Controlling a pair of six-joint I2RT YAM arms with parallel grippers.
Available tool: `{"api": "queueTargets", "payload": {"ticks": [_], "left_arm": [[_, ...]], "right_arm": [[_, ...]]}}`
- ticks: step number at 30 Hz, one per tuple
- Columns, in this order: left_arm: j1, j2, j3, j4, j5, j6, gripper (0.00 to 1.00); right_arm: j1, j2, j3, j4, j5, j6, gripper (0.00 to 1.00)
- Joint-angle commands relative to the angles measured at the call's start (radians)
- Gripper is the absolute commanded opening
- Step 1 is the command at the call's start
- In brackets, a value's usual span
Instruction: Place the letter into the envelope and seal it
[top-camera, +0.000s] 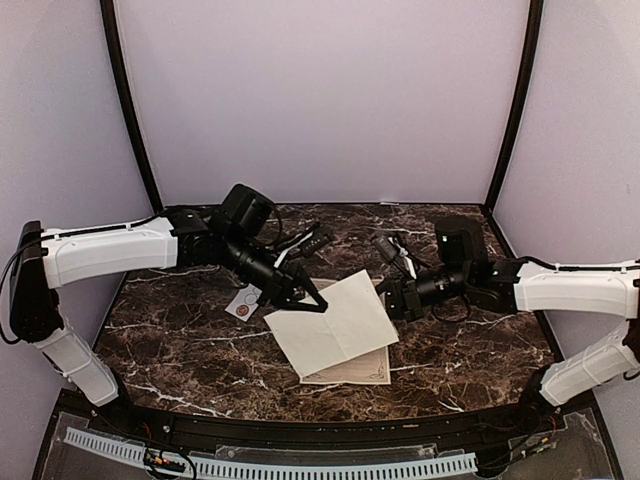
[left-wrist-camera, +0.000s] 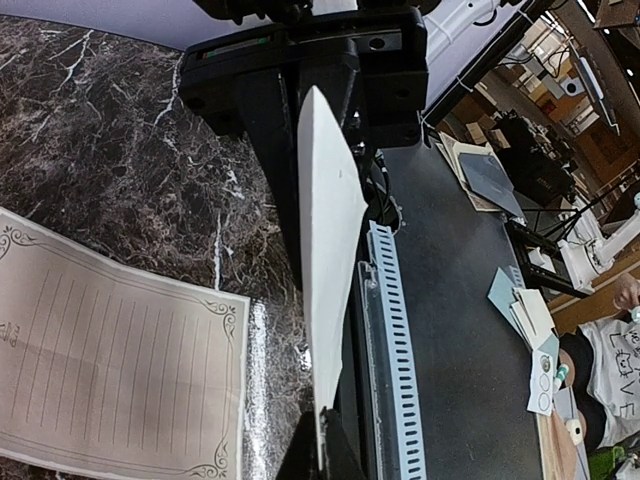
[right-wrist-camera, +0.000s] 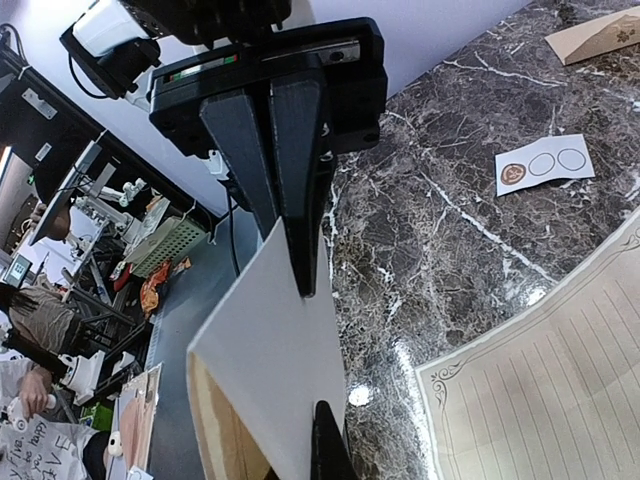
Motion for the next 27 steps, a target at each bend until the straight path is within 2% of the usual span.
{"api": "queueTargets", "payload": {"ticks": [1, 2, 5, 6, 11, 14, 16, 18, 21, 27], "left_arm": [[-0.004, -0.014, 0.031, -0.034, 0.009, 0.019, 0.00], [-0.005, -0.018, 0.030, -0.026, -0.004, 0.016, 0.00], [-0.003, -0.070, 0.006, 0.031, -0.070, -0.015, 0.00], [-0.003, -0.084, -0.004, 0.083, -0.093, -0.042, 0.00], [0.000, -0.227, -0.070, 0.268, -0.253, -0.153, 0.00], [0.003, -0.290, -0.114, 0.370, -0.261, -0.219, 0.00], [0.006, -0.321, -0.139, 0.420, -0.264, -0.241, 0.00], [0.010, -0.340, -0.161, 0.452, -0.269, -0.252, 0.00], [0.017, -0.354, -0.196, 0.491, -0.272, -0.271, 0.00], [0.021, -0.355, -0.242, 0.549, -0.247, -0.313, 0.00]], "right_arm": [[0.007, -0.042, 0.021, 0.019, 0.045, -0.008, 0.00], [0.007, -0.052, 0.019, 0.024, 0.061, -0.005, 0.03], [-0.003, -0.105, -0.001, 0.046, 0.176, 0.016, 0.05], [-0.010, -0.130, -0.021, 0.074, 0.208, 0.034, 0.11], [-0.031, -0.255, -0.122, 0.247, 0.336, 0.144, 0.65], [-0.031, -0.282, -0.170, 0.339, 0.373, 0.196, 0.84], [-0.031, -0.274, -0.198, 0.410, 0.370, 0.230, 0.94], [-0.029, -0.253, -0.214, 0.489, 0.340, 0.269, 0.98], [-0.013, -0.215, -0.219, 0.599, 0.309, 0.298, 0.99], [0.027, -0.165, -0.176, 0.619, 0.324, 0.269, 0.99]]}}
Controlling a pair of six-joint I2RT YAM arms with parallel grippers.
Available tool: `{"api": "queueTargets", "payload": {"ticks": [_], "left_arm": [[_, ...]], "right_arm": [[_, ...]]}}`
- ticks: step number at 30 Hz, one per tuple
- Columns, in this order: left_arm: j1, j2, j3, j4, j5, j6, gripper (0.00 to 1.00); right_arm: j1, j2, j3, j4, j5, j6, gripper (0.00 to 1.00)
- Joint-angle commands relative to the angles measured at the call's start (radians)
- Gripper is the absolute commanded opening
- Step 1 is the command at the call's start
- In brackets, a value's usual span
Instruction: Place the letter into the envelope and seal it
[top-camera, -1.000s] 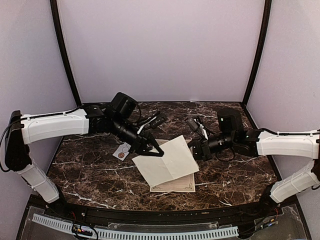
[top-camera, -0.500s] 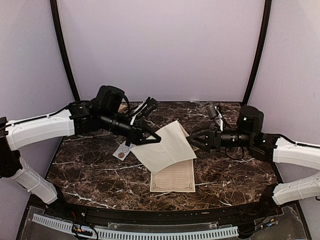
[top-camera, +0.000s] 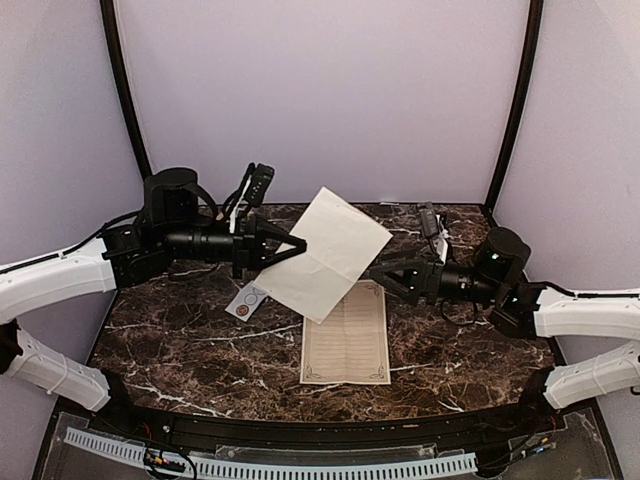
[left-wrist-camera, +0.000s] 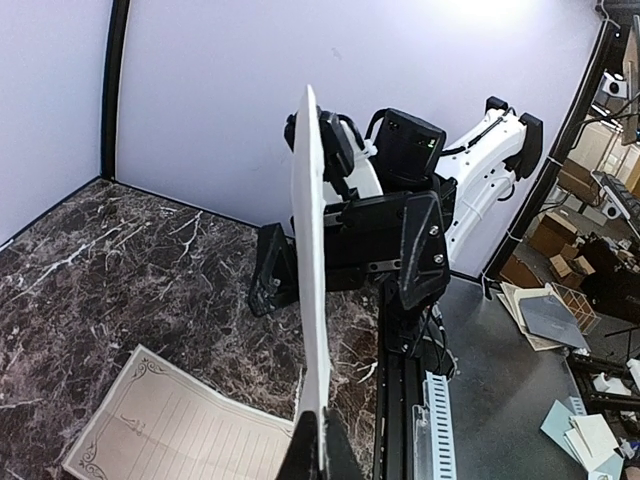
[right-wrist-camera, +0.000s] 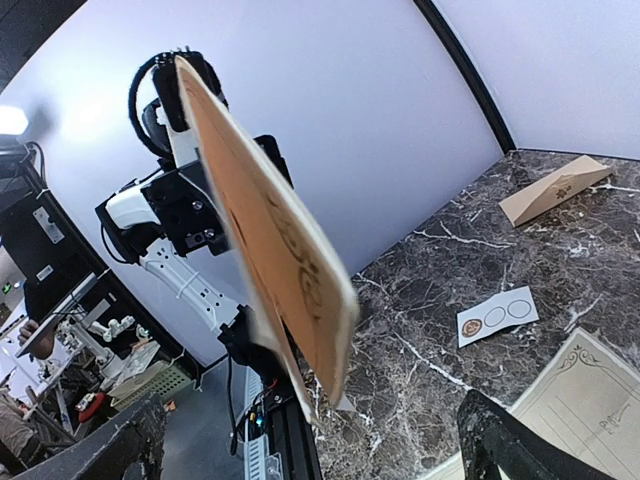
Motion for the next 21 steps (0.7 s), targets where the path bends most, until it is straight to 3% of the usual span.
{"api": "queueTargets", "payload": {"ticks": [1, 4, 8, 10, 11, 12, 14, 17, 21], "left_arm": [[0.006, -0.006, -0.036, 0.094, 0.033, -0.046, 0.00], [0.006, -0.006, -0.049, 0.117, 0.057, -0.053, 0.00], [0.007, 0.019, -0.047, 0.113, 0.084, -0.052, 0.00], [0.007, 0.032, -0.046, 0.113, 0.095, -0.056, 0.00], [0.007, 0.035, -0.046, 0.113, 0.101, -0.058, 0.00], [0.007, 0.041, -0.045, 0.113, 0.107, -0.057, 0.00], [0.007, 0.046, -0.044, 0.108, 0.111, -0.052, 0.00], [0.010, 0.056, -0.032, 0.079, 0.117, -0.035, 0.01], [0.009, 0.067, -0.012, 0.046, 0.145, -0.011, 0.26]], "right_arm": [[0.022, 0.025, 0.037, 0.112, 0.016, 0.002, 0.99], [0.024, 0.053, 0.049, 0.137, 0.035, 0.009, 0.98], [0.028, 0.102, 0.083, 0.222, 0.005, 0.037, 0.84], [0.033, 0.125, 0.113, 0.229, -0.011, 0.032, 0.67], [0.036, 0.135, 0.124, 0.231, -0.017, 0.031, 0.50], [0.038, 0.142, 0.133, 0.233, -0.026, 0.032, 0.22], [0.039, 0.149, 0.139, 0.241, -0.031, 0.037, 0.00], [0.039, 0.132, 0.123, 0.251, -0.008, 0.044, 0.00], [0.039, 0.089, 0.105, 0.222, 0.071, 0.043, 0.00]]}}
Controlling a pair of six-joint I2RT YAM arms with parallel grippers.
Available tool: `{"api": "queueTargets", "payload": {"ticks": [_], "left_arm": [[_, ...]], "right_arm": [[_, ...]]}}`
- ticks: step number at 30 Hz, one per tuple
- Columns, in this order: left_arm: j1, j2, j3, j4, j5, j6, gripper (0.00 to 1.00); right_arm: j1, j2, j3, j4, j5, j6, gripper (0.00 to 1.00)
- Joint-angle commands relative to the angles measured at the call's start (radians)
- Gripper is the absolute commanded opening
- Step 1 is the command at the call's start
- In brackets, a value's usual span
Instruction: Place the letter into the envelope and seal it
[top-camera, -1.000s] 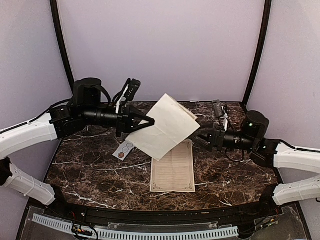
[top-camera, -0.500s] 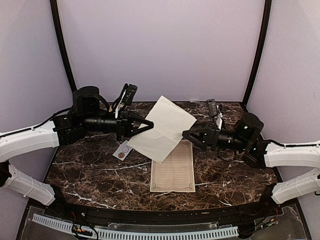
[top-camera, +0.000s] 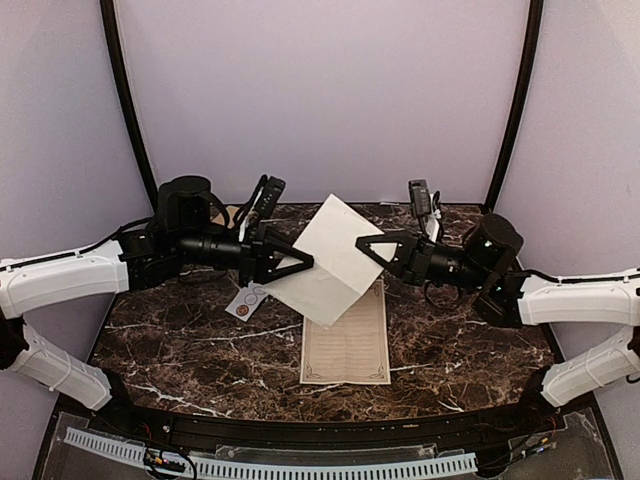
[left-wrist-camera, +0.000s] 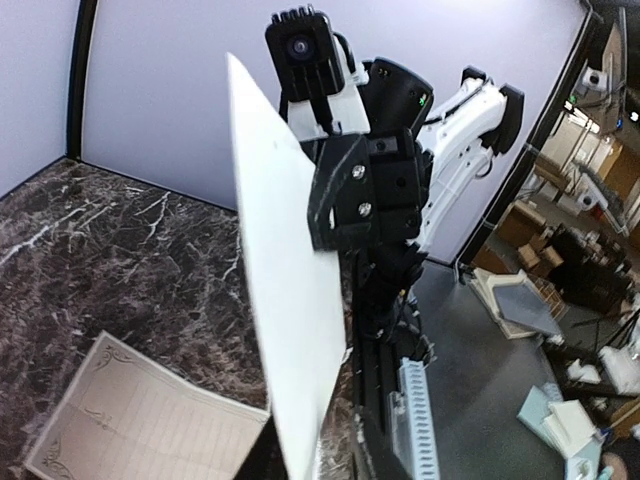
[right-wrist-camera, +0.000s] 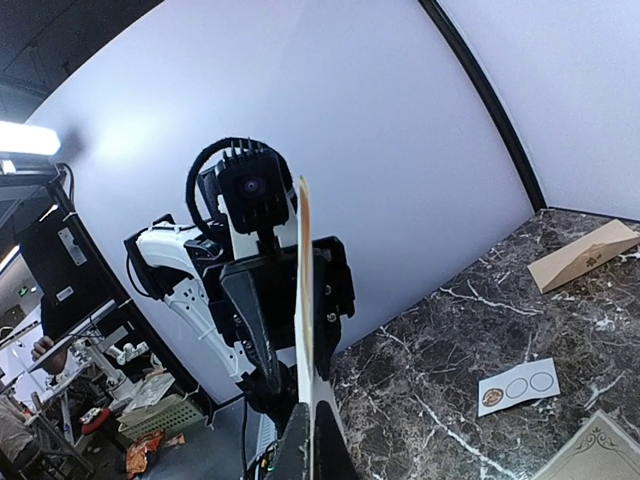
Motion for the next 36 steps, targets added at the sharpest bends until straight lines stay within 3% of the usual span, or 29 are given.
{"api": "queueTargets", "payload": {"ticks": [1, 4, 6, 14, 18, 19, 23, 26, 30, 36], "left_arm": [[0.004, 0.009, 0.031, -0.029, 0.067, 0.028, 0.32], [0.004, 0.018, 0.038, -0.036, 0.107, 0.034, 0.35], [0.004, 0.018, 0.041, -0.039, 0.118, 0.039, 0.31], [0.004, 0.008, 0.038, -0.040, 0.115, 0.049, 0.02], [0.004, 0.005, 0.036, -0.045, 0.114, 0.057, 0.00], [0.004, 0.005, 0.036, -0.048, 0.112, 0.059, 0.00], [0.004, 0.006, 0.034, -0.055, 0.079, 0.057, 0.00], [0.004, 0.016, 0.034, -0.058, 0.076, 0.056, 0.00], [0.004, 0.035, 0.033, -0.057, 0.082, 0.049, 0.00], [0.004, 0.075, 0.036, -0.070, 0.094, 0.047, 0.00]], "right_arm": [[0.007, -0.060, -0.006, 0.026, 0.084, 0.006, 0.00], [0.003, -0.076, -0.002, -0.010, 0.106, -0.003, 0.00], [-0.001, -0.082, -0.002, -0.028, 0.111, -0.005, 0.00], [-0.011, -0.077, 0.007, -0.082, 0.104, -0.008, 0.00], [-0.026, -0.089, 0.011, -0.126, 0.100, -0.007, 0.01], [-0.043, -0.101, 0.003, -0.125, 0.087, 0.002, 0.10], [-0.100, -0.204, -0.027, -0.191, 0.083, 0.007, 0.62], [-0.112, -0.292, -0.014, -0.349, 0.143, -0.059, 0.81], [-0.110, -0.348, 0.029, -0.526, 0.190, -0.158, 0.89], [-0.070, -0.272, 0.148, -0.743, 0.145, -0.272, 0.86]]}}
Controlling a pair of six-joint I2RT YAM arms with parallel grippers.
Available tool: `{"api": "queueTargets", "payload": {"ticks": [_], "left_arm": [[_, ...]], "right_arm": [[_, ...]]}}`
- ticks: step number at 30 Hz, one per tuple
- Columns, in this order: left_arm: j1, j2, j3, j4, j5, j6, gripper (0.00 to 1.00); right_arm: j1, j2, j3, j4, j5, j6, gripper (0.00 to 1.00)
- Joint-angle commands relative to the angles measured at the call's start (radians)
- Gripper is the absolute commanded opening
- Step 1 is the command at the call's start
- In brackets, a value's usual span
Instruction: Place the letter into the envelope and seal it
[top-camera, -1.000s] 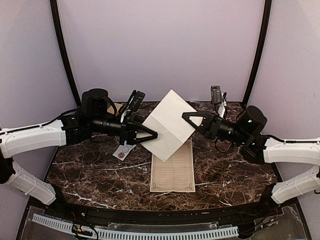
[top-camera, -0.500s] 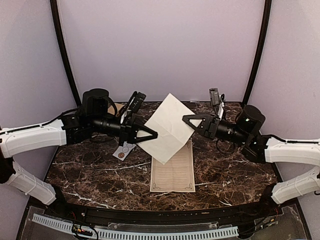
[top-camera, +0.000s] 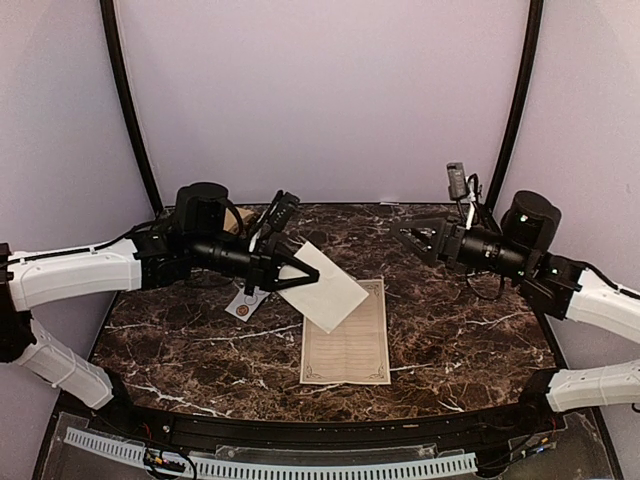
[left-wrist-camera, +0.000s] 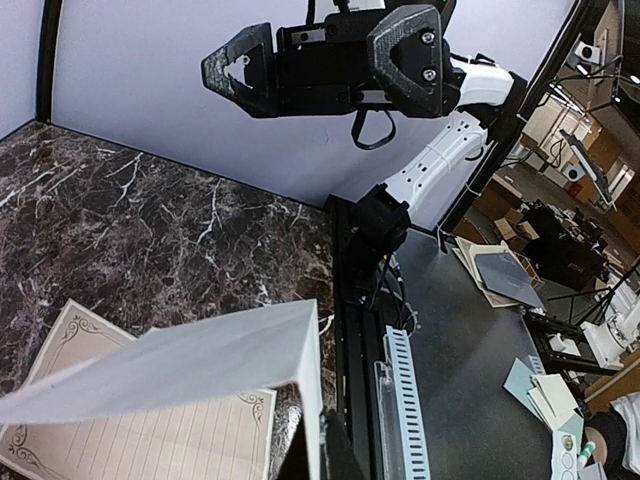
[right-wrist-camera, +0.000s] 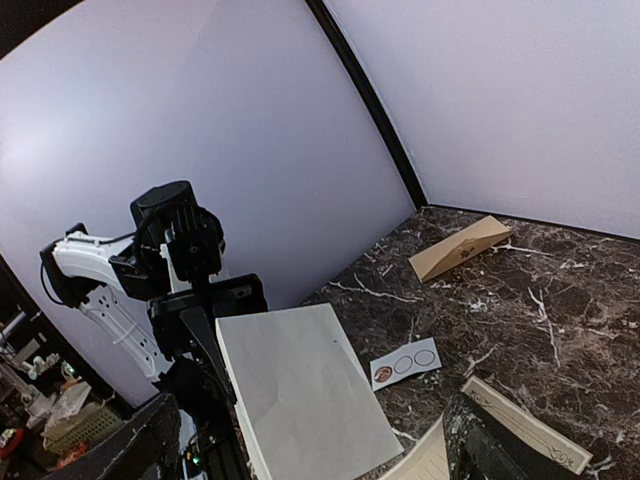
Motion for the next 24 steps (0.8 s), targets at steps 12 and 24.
{"api": "queueTargets", "payload": {"ticks": [12, 24], "left_arm": [[0.003, 0.053, 0.027, -0.036, 0.027, 0.006, 0.00], [0.003, 0.053, 0.027, -0.039, 0.028, 0.006, 0.00]], "right_arm": [[0.164, 0.317, 0.214, -0.203, -0.167, -0.180, 0.76], [0.210, 0.411, 0.245, -0.193, -0.199, -0.182, 0.62]]}}
